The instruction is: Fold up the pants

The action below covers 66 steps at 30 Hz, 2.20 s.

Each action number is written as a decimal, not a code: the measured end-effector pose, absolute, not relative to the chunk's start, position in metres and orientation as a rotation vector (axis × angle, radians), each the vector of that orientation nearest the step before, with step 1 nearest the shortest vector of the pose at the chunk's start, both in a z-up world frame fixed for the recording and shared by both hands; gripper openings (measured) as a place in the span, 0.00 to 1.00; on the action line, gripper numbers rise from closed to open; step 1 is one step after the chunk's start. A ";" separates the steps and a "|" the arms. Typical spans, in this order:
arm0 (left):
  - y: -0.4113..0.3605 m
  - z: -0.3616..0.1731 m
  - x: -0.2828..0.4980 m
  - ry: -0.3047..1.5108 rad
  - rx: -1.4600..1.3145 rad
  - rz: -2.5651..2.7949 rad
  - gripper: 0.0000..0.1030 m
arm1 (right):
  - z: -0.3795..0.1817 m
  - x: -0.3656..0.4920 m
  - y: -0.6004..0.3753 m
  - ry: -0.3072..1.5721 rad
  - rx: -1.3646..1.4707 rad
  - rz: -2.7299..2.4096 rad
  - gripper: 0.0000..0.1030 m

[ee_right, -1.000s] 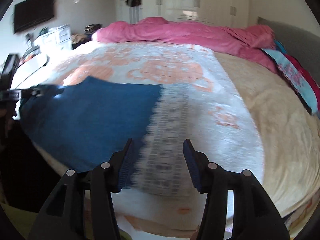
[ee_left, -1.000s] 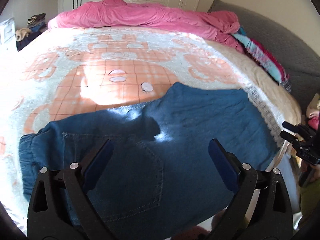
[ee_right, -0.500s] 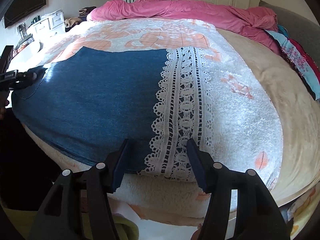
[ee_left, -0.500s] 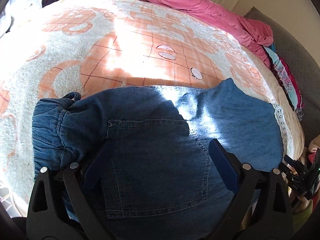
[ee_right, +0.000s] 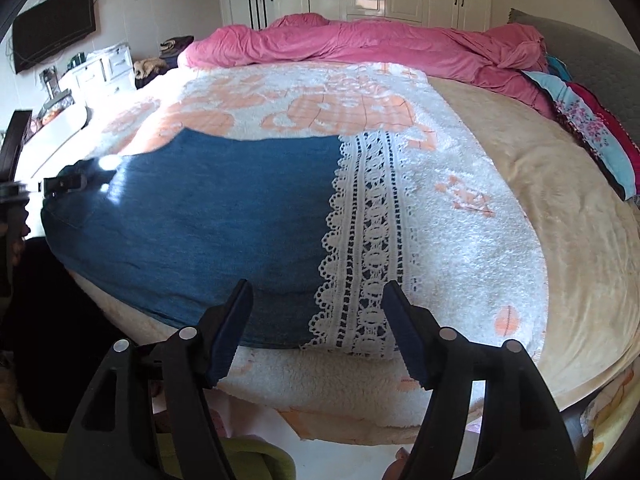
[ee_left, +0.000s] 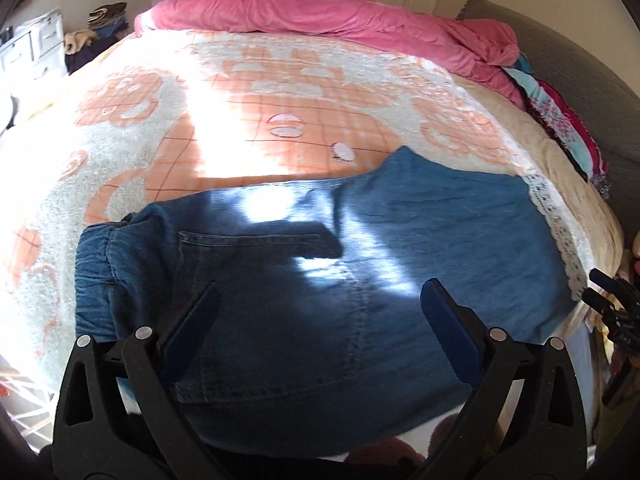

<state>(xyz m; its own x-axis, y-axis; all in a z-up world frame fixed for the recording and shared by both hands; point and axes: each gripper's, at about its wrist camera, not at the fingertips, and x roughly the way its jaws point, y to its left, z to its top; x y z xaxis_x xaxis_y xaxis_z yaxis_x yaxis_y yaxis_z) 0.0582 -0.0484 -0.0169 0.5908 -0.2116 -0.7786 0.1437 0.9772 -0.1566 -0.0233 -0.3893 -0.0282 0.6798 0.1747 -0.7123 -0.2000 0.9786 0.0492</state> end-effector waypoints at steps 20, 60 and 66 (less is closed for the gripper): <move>-0.159 0.000 0.047 0.874 0.064 -0.417 0.91 | -0.031 -0.033 -0.427 0.814 0.150 0.184 0.78; -0.349 -0.060 0.220 1.030 0.287 -0.899 0.66 | -0.063 -0.003 -0.428 0.778 0.289 0.262 0.61; -0.353 -0.062 0.212 1.046 0.240 -0.934 0.40 | -0.061 0.000 -0.429 0.778 0.305 0.246 0.46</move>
<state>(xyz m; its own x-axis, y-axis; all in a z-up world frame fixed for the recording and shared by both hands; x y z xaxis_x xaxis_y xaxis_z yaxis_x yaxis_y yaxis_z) 0.2119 -0.3532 -0.0621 0.1718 -0.5434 -0.8217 0.7552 0.6082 -0.2443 0.0002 -0.4291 -0.0615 0.6878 0.3273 -0.6479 -0.1048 0.9280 0.3575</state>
